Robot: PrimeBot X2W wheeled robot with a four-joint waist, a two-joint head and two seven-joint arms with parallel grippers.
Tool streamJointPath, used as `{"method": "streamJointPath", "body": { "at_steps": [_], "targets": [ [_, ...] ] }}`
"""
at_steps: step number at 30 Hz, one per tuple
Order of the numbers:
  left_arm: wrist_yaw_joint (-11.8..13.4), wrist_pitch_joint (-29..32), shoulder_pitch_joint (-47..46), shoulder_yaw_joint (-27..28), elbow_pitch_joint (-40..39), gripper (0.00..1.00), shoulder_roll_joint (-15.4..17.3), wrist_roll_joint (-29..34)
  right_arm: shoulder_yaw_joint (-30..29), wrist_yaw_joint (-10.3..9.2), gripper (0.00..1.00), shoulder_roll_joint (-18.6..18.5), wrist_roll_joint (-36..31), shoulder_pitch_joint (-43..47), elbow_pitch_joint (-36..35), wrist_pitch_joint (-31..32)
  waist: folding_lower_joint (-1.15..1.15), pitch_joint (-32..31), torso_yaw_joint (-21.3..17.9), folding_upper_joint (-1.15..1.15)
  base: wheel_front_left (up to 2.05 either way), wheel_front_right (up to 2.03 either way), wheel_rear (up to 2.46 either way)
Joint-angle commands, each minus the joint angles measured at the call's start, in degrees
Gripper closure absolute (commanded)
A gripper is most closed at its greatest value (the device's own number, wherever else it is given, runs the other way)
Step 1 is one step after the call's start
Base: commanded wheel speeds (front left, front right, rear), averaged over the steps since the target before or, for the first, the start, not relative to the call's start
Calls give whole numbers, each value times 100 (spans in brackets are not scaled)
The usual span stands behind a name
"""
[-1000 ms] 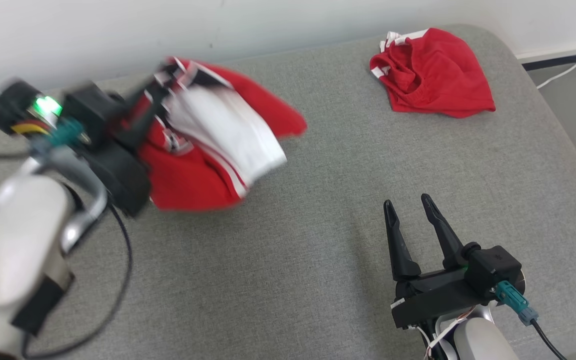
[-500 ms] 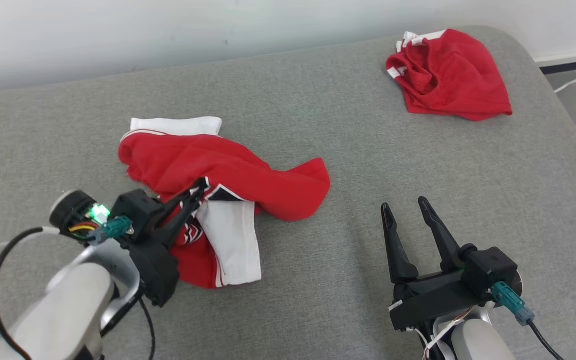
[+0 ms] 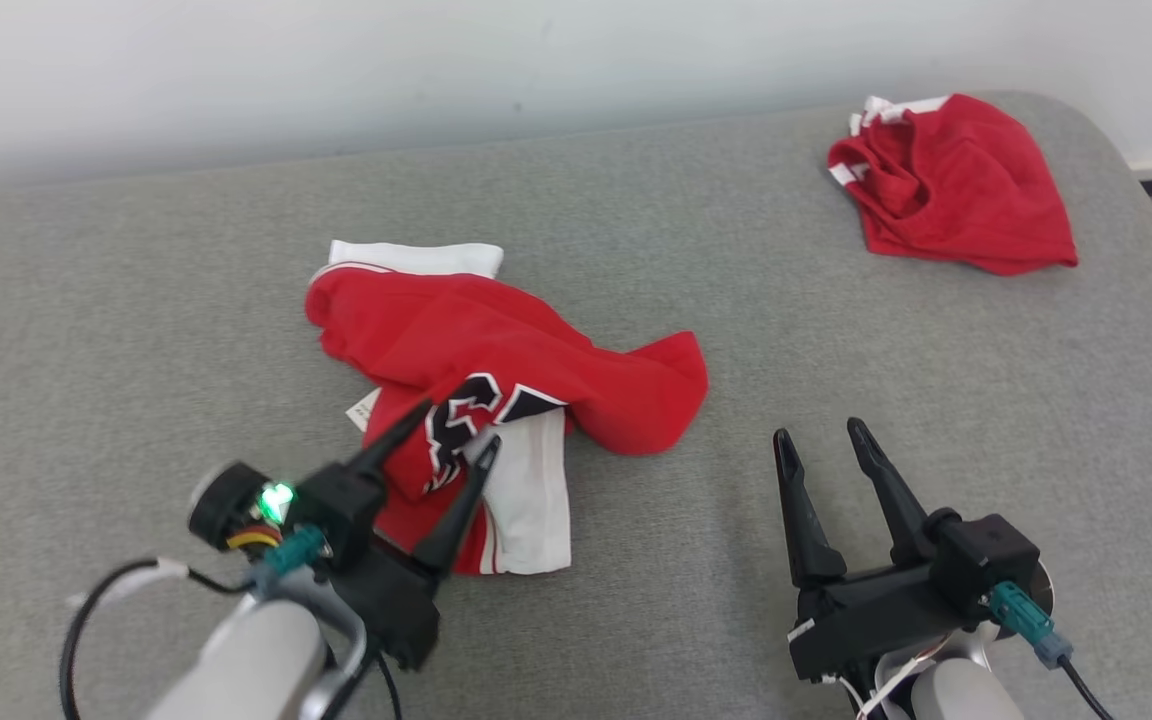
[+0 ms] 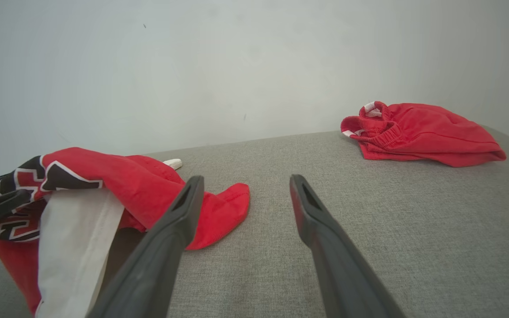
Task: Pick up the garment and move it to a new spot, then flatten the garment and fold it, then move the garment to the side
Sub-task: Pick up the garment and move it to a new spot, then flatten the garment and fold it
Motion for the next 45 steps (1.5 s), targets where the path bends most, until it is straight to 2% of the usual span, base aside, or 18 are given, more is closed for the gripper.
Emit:
{"method": "streamJointPath", "body": {
  "at_steps": [1,9,18,34,35,36,37,38,45],
  "targets": [
    [76,-81,180,17,-46,0,-41,-3,-9,-4,0,-14,-25,104,-3,-9,0,-64,93,0,0,0,0],
    [504,-258,753,199,-277,0,-179,-114,-38,-4,0,-15,-31,141,-7,-9,0,-103,253,0,0,0,0],
    [717,-308,1285,374,-178,0,-260,-337,-19,-4,0,-6,15,96,-21,-9,0,-14,250,0,0,0,0],
    [369,-323,1152,381,649,0,-529,-447,38,-4,0,9,58,6,44,-9,0,120,-36,0,0,0,0],
    [369,-323,1132,399,696,18,-550,-449,39,-4,0,10,55,7,47,-9,0,116,-50,0,0,0,0],
    [377,-323,1123,421,742,63,-551,-427,42,-4,0,10,54,10,48,-9,0,111,-60,0,0,0,0],
    [395,-324,1115,442,778,95,-554,-400,42,-4,0,10,54,14,48,-9,0,108,-67,0,0,0,0],
    [393,-324,1105,454,816,100,-566,-377,44,-4,0,11,53,18,48,-9,0,104,-72,0,0,0,0],
    [415,-325,1090,700,799,100,-641,-284,-6,-4,0,-25,14,73,58,-9,0,48,17,0,0,0,0]
  ]
}}
